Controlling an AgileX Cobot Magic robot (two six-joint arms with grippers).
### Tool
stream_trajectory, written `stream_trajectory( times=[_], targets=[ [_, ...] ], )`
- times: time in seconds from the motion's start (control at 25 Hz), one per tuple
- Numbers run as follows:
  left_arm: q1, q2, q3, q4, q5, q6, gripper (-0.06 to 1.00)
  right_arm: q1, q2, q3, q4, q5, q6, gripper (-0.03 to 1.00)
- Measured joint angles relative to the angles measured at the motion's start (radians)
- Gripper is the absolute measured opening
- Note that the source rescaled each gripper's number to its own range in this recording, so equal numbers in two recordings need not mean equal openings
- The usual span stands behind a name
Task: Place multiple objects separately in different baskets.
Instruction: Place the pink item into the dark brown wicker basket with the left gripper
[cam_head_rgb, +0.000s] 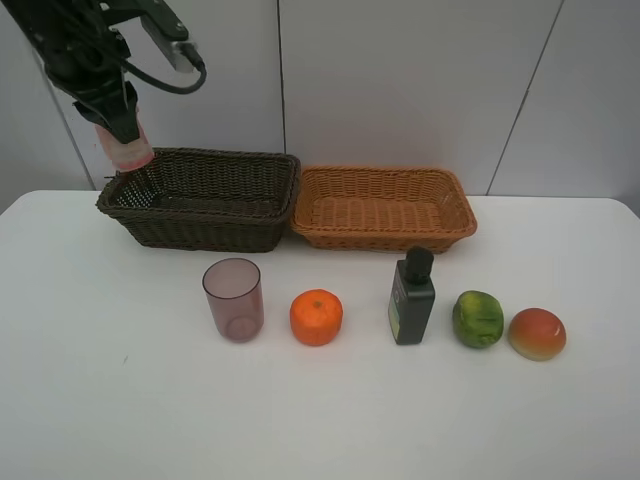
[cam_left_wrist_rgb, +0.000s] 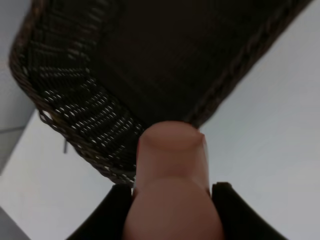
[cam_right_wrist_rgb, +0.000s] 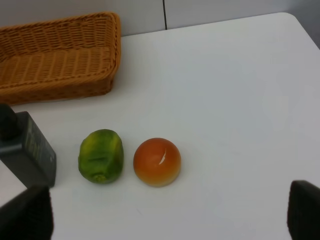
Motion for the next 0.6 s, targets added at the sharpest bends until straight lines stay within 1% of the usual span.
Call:
stream_trajectory(
  times=[0.16, 0.4, 0.6],
  targets=[
    [0.000, 0.053, -0.002, 0.041, -0.120, 0.000, 0.42, 0.000, 0.000, 0.000, 0.000, 0.000, 0.000, 1.00],
    [0.000, 0.166, -0.002, 0.071, -0.303, 0.000, 0.42, 0.000, 0.000, 0.000, 0.000, 0.000, 0.000, 1.00],
    [0.000, 0.251, -0.002, 0.075, -0.386, 0.000, 0.42, 0.000, 0.000, 0.000, 0.000, 0.000, 0.000, 1.00]
  ],
)
